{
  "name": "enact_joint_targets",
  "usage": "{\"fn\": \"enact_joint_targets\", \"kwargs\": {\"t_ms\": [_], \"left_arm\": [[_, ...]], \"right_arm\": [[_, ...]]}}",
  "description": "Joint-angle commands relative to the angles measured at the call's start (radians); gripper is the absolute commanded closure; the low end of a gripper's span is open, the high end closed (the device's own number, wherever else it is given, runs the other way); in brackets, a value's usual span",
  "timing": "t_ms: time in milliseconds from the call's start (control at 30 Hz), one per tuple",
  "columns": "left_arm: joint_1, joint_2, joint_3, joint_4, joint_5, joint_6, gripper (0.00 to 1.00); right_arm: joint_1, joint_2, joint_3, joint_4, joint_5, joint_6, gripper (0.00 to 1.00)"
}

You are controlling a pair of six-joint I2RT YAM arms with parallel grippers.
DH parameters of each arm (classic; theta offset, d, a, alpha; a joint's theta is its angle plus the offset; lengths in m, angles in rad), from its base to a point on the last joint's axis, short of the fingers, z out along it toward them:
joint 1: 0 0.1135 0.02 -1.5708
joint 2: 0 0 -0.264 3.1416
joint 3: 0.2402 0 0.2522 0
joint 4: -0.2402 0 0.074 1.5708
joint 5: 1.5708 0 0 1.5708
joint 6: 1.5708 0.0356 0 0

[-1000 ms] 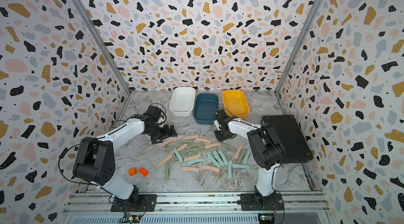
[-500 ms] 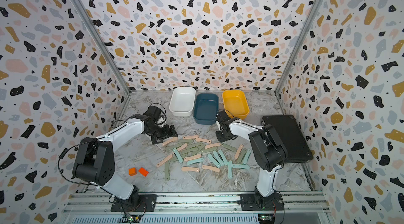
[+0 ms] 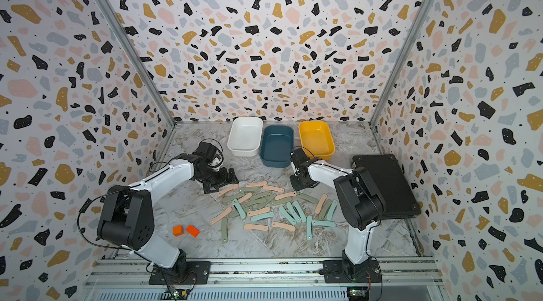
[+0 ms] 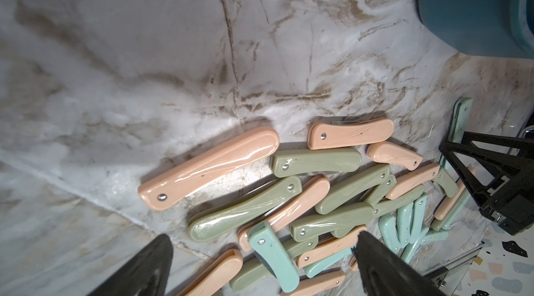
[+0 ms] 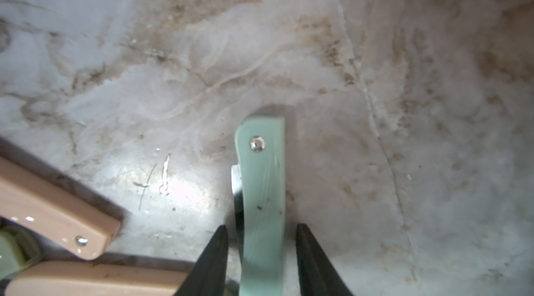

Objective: Place the fruit knives into the storage box by color
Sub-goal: Pick up the fruit knife from the center of the board, then place the fruit knife in the storage box.

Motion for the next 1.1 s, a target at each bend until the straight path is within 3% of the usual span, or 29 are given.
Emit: {"fn": "enact_joint_targets", "kwargs": {"t_ms": [0,233,633,800,1067], "left_arm": [[-0.006,-0.015,-0.007,-0.017,0.012,0.012,0.01],[-0.005,-0.010,0.013,-0.048,0.007,0.022,0.01],[-0.019,-0.025,0.001,-0.079,-0.021,-0.001,0.01],[-0.044,-0.010,0.015,-0.095,-0.034,-0.045,0.01],[-0.071,0.053,0.091,-0.133,-0.014,-0.030,0.01]], "right_arm": [[0.000,0.025,0.001,-0.045,0.020,0.015,0.67],[0.001,-0.066,0.017,-0.081,0.039,0.026,0.73],[-0.047,-0.174,0.156,-0.160,0.079,0.028,0.74],[-0.134,-0.087,0.286,-0.153,0.065,0.002,0.74],[-0.268,0.246,0.660,-0.208,0.038,-0.052,0.73]]}}
